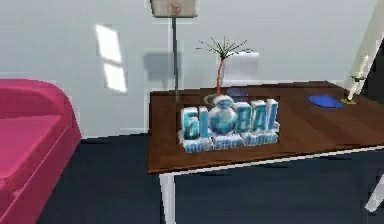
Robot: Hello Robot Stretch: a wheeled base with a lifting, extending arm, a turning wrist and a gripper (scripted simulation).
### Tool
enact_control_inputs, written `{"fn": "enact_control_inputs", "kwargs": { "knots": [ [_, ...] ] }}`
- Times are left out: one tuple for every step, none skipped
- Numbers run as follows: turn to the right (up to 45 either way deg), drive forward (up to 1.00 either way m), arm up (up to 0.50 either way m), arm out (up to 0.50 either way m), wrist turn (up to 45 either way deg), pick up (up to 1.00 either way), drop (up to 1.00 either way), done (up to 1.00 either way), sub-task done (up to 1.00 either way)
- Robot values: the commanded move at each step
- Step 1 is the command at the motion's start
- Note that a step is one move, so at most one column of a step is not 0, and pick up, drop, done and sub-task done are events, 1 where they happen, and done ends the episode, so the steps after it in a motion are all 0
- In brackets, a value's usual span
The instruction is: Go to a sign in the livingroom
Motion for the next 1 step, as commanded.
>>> {"fn": "enact_control_inputs", "kwargs": {
  "knots": [
    [0.0, 0.1, 0.0, 0.0, 0.0, 0.0, 0.0, 0.0, 0.0]
  ]
}}
